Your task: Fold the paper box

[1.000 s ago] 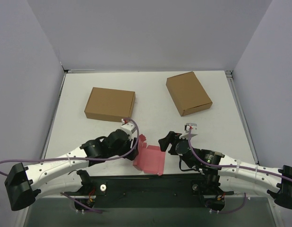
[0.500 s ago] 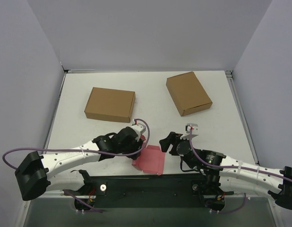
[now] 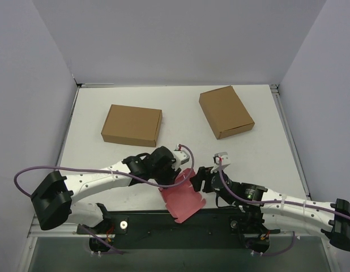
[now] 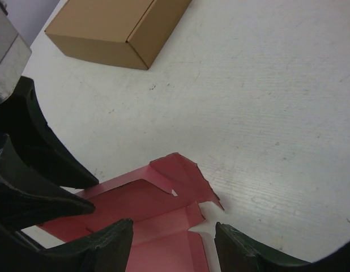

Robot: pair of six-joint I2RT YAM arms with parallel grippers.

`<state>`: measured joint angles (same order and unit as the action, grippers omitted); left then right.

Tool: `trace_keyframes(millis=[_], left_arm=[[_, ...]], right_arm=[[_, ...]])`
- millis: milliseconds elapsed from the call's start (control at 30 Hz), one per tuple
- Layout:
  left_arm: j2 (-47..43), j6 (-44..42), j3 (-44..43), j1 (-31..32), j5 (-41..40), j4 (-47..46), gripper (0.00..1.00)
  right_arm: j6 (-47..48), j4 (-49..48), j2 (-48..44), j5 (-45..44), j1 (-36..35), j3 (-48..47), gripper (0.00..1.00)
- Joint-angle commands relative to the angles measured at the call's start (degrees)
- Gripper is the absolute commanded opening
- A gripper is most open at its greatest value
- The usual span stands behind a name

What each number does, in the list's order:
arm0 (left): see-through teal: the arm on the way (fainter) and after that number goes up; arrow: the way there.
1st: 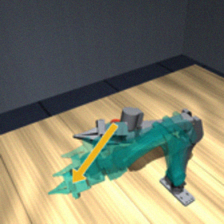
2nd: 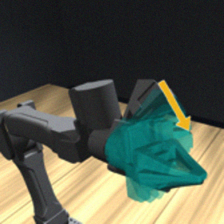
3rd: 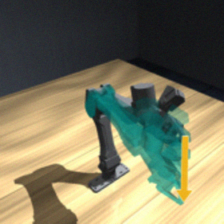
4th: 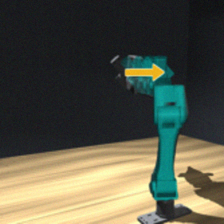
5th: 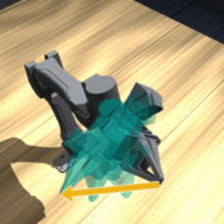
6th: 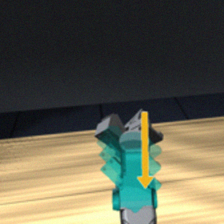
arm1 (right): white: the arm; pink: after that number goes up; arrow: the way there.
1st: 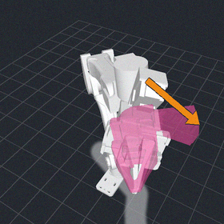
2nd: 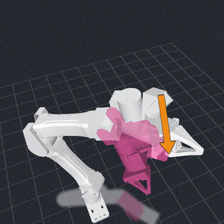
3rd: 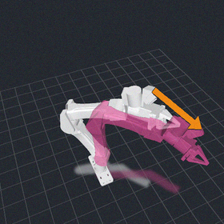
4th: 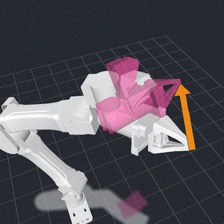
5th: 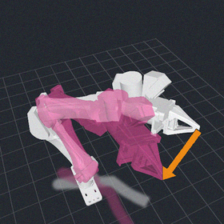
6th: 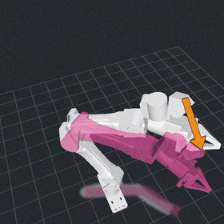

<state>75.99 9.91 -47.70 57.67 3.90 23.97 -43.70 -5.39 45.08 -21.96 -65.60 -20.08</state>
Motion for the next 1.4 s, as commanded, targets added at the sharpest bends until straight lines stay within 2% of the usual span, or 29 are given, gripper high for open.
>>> trace_keyframes(millis=[0,133,333,667,900,1133,1367], left_arm=[[1.00,-5.69,-2.83,0.25,1.99,0.12,0.36],[0.31,-6.13,-2.05,0.43,2.16,-0.23,0.36],[-0.05,-6.40,-2.04,0.87,1.11,-0.06,0.36],[-0.31,-6.48,-2.04,1.39,0.05,0.12,0.36],[-0.22,-6.66,-2.13,1.57,-0.12,0.38,0.36],[-0.14,-6.66,-2.13,1.66,-0.30,0.29,0.36],[0.04,-6.66,-2.31,1.83,-0.38,0.38,0.36]], right_arm=[[6.08,-7.35,3.34,7.71,0.39,0.21,0.58],[5.03,-8.40,8.43,6.84,0.39,0.82,0.52],[4.77,-10.16,11.43,6.13,1.18,2.14,0.50],[4.94,-16.49,19.07,7.63,2.58,2.68,0.38],[5.38,-17.82,25.40,7.63,2.76,0.92,0.38],[6.35,-19.93,26.29,7.02,2.06,1.00,0.32],[8.63,-17.73,25.32,-1.24,-3.73,-0.75,0.21]])
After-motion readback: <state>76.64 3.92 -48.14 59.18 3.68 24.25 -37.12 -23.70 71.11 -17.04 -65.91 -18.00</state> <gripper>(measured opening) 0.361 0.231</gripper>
